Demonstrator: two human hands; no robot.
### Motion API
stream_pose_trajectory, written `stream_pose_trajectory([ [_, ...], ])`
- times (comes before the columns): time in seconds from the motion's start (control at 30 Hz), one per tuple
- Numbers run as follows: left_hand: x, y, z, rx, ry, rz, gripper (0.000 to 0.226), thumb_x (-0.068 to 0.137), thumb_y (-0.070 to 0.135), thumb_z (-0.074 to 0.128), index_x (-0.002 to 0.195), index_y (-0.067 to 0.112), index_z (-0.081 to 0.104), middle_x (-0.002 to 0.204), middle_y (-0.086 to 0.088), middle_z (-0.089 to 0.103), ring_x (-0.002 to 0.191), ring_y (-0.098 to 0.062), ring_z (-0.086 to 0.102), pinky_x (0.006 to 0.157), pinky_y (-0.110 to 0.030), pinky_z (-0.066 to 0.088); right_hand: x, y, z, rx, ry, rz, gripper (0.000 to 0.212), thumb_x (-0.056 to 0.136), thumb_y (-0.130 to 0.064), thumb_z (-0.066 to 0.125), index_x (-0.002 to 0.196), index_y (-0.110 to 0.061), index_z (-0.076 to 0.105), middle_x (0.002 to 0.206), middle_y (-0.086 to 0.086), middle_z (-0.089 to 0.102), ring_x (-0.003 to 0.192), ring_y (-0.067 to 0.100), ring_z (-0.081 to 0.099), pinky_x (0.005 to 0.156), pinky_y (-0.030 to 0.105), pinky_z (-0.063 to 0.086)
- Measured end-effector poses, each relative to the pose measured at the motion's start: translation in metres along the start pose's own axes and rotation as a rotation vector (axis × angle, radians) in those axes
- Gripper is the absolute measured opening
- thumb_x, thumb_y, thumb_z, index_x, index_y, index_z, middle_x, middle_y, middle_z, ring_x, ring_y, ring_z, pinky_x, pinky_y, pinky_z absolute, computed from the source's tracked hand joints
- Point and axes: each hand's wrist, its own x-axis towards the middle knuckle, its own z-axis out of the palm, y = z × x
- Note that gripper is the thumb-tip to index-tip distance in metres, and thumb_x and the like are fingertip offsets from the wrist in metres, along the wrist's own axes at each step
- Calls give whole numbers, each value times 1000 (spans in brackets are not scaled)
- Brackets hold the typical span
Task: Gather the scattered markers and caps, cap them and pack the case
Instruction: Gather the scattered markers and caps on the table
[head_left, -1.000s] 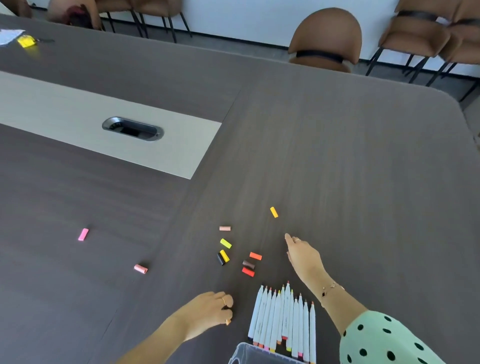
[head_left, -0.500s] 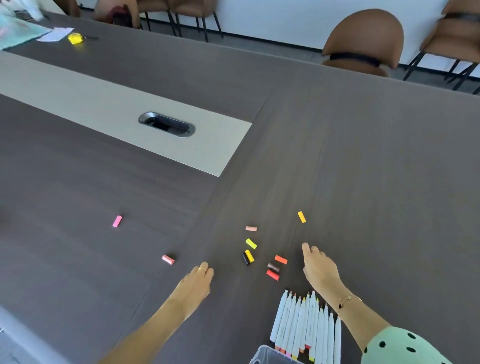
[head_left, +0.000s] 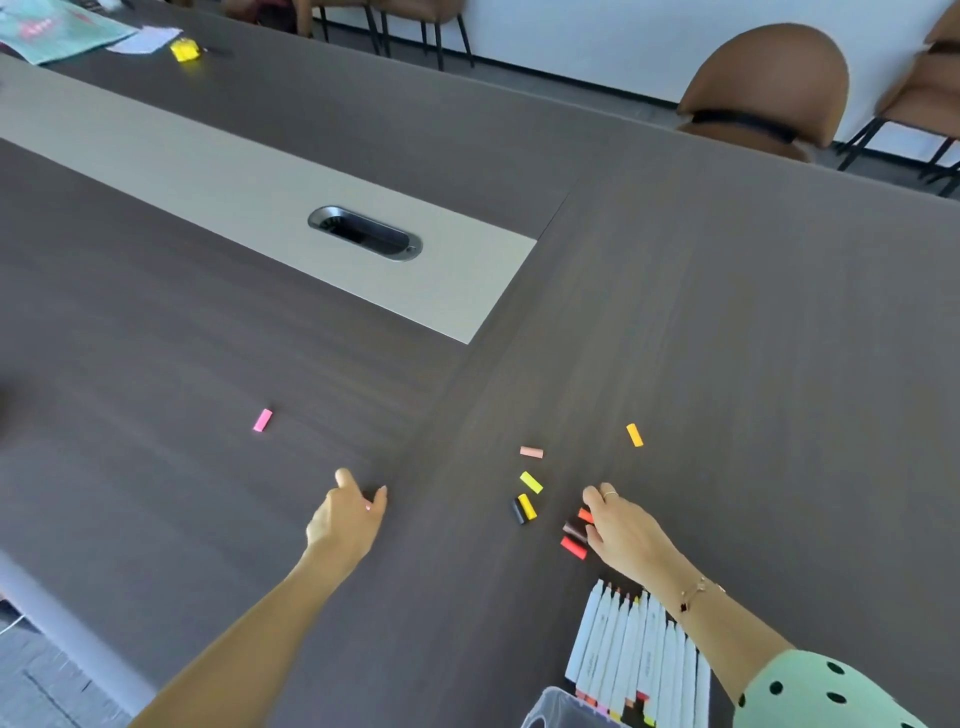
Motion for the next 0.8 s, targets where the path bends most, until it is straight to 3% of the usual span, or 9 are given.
stream_pose_trajectory([
  [0.1, 6, 5, 11, 165, -59, 19, 39, 98, 30, 41, 123, 3, 30, 87, -5, 61, 73, -24, 60, 57, -30, 44, 11, -5, -1, -93, -25, 12, 36, 98, -17, 45, 133, -10, 37, 130, 7, 49, 101, 16, 65, 77, 20, 49],
  [0.23, 9, 3, 23, 281, -82, 9, 39, 91, 5, 42, 127, 4, 28, 69, 2, 41, 69, -19, 61, 45, -22, 36, 20, -11, -1, -129, -57, 58, 42, 97, -18, 44, 137, -7, 33, 132, 8, 49, 104, 15, 65, 79, 19, 50],
  [0.43, 28, -8, 17, 222, -77, 40, 45, 90, 6, 43, 132, 7, 28, 60, 3, 40, 49, -12, 40, 42, -21, 32, 21, -12, -5, -159, -88, 116, 38, 98, -22, 45, 132, -8, 35, 121, 4, 54, 98, 13, 66, 69, 17, 48],
  [0.53, 32, -16, 10, 285, -100, 86, 24, 93, 6, 46, 115, 8, 37, 70, 3, 41, 61, -15, 53, 52, -25, 47, 22, -16, -9, -156, -103, 119, 32, 98, -21, 48, 127, -11, 41, 119, 2, 56, 95, 12, 67, 70, 17, 49],
  [0.6, 36, -21, 6, 285, -124, 115, 6, 95, 8, 41, 95, 9, 35, 79, 0, 45, 70, -20, 59, 51, -25, 44, 23, -22, -10, -124, -80, 148, 26, 101, -27, 40, 122, -12, 44, 116, 0, 60, 97, 12, 67, 71, 17, 49],
  [0.63, 40, -25, 3, 251, -111, 94, 7, 94, 7, 38, 91, 9, 33, 77, 0, 46, 67, -21, 57, 48, -25, 38, 22, -24, -10, -108, -55, 154, 28, 103, -32, 34, 120, -14, 46, 114, -1, 61, 97, 11, 67, 71, 17, 50],
  [0.8, 81, -59, -31, 37, 69, 6, 4, 95, 12, 34, 96, 8, 35, 67, -8, 54, 57, -27, 46, 54, -31, 38, 18, -31, -12, -2, -37, 196, 37, 101, -45, 29, 114, -16, 49, 99, -5, 60, 89, 9, 67, 62, 15, 45],
])
